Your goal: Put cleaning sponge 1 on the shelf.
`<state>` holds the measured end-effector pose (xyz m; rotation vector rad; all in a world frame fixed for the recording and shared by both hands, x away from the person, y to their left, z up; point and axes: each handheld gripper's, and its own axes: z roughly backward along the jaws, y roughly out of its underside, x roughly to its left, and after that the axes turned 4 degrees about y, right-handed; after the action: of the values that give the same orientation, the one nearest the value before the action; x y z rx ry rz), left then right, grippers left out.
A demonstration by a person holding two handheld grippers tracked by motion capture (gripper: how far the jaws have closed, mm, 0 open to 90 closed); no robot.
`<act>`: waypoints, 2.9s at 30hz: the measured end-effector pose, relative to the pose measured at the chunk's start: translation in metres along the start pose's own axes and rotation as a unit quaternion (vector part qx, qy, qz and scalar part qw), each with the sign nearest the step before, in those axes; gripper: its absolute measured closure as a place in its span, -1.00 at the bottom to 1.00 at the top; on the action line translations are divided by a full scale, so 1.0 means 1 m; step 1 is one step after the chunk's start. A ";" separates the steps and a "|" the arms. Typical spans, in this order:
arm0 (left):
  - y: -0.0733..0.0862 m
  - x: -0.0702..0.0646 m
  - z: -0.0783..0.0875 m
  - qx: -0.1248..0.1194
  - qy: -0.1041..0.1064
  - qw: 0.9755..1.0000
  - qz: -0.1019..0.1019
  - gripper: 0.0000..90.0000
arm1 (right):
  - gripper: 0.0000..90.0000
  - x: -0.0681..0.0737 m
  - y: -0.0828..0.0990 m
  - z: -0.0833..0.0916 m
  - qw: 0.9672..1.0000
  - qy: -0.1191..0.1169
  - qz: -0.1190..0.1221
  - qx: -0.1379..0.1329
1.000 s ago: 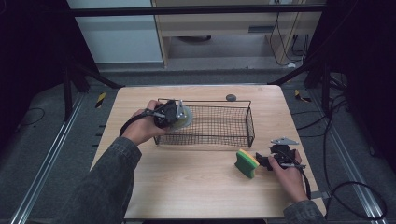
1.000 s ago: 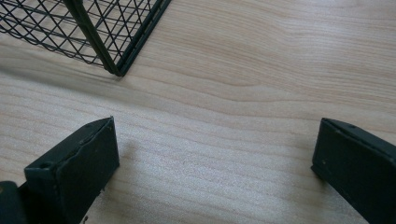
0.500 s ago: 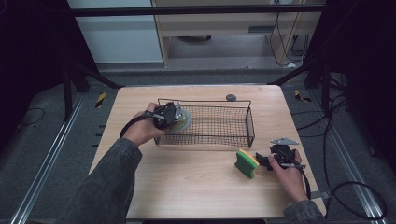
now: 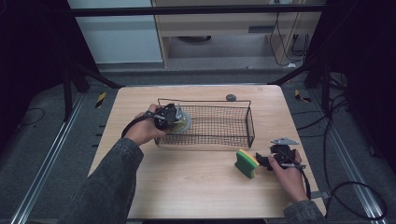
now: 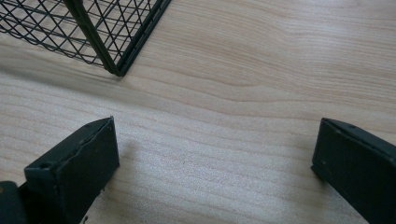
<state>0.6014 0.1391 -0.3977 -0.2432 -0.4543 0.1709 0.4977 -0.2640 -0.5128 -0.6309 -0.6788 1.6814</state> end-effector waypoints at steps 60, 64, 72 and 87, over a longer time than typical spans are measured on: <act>-0.014 -0.003 -0.001 -0.032 0.025 0.999 0.033 0.32 | -0.98 0.001 -0.001 0.000 1.000 0.003 -0.005 0.001; -0.015 -0.004 0.003 -0.046 0.009 0.998 0.050 0.17 | -0.98 0.002 -0.001 0.000 1.000 0.003 -0.006 0.002; -0.016 -0.011 0.020 -0.073 -0.018 0.995 0.070 -0.21 | -0.98 0.001 -0.001 0.000 1.000 0.003 -0.005 0.001; 0.003 -0.037 0.040 -0.155 -0.012 0.973 0.171 -0.86 | -0.98 0.001 -0.001 -0.001 1.000 0.000 -0.001 0.000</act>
<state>0.5504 0.1422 -0.3786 -0.6273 -0.4598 0.4415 0.4988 -0.2632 -0.5127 -0.6290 -0.6786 1.6789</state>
